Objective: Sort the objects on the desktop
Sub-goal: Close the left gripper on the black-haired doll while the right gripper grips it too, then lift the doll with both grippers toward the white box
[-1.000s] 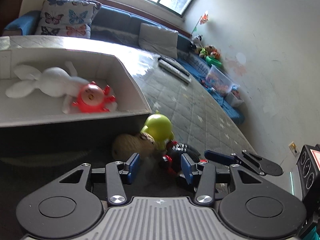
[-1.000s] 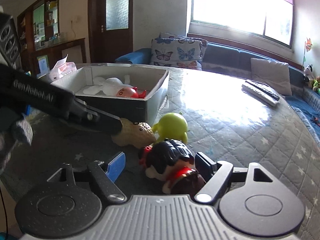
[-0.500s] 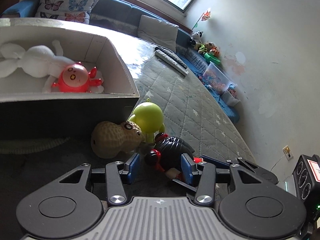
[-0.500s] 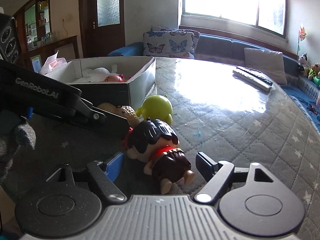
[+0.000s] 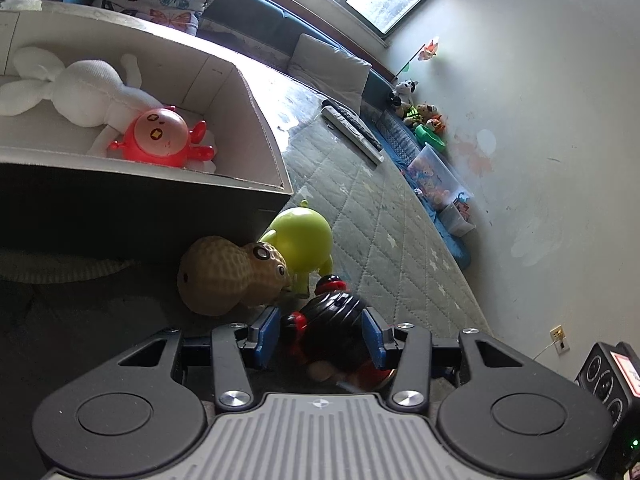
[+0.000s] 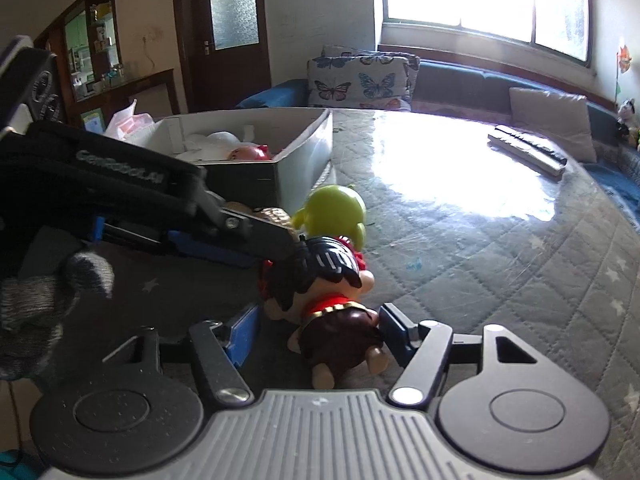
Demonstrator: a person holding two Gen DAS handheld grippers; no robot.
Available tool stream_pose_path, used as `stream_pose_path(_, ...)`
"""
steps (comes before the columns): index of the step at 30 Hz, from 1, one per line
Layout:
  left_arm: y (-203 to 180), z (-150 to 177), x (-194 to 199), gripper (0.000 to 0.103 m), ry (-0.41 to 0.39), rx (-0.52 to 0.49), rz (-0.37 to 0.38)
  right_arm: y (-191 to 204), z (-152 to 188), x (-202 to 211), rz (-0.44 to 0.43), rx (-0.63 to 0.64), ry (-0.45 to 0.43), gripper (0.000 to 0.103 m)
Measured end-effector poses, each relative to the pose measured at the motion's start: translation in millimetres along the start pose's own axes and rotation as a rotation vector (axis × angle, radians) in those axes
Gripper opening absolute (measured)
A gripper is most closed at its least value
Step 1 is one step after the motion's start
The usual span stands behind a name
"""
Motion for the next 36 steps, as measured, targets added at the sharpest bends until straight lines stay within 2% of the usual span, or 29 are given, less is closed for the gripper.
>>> stream_pose_path(8,1.8,0.4,-1.3,0.048,-0.009,0.028,0.007,8.3,2.4,0.0,-0.015,0.005,0.009,0.062)
stream_pose_path(13,1.4,-0.4,-1.6,0.049,-0.011,0.029,0.007,4.3,5.3,-5.9,-0.003,-0.018,0.020,0.055)
stream_pose_path(17,1.6,0.2,-0.9,0.049,-0.021,0.039,0.000,2.9,7.7,-5.0,0.000,-0.034,0.018,0.053)
stream_pose_path(29,5.2,-0.7,0.1,0.048,-0.063,0.148,-0.073,5.0,9.6,-3.5,-0.001,-0.031,0.015,0.049)
stream_pose_path(36,15.2,-2.6,2.6,0.048,-0.013,0.225,-0.075,4.8,11.7,-3.3,-0.003,-0.036,0.012,0.047)
Point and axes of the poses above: each gripper's, at about its wrist camera, not at the fingertips, and x roughly against the way its jaws point, y to its left, z to its underside, the point moved 6 cm from there along -x, roughly the way its jaws point, and after that the axes turned 11 degrees about -y, right-handed, at the moved point
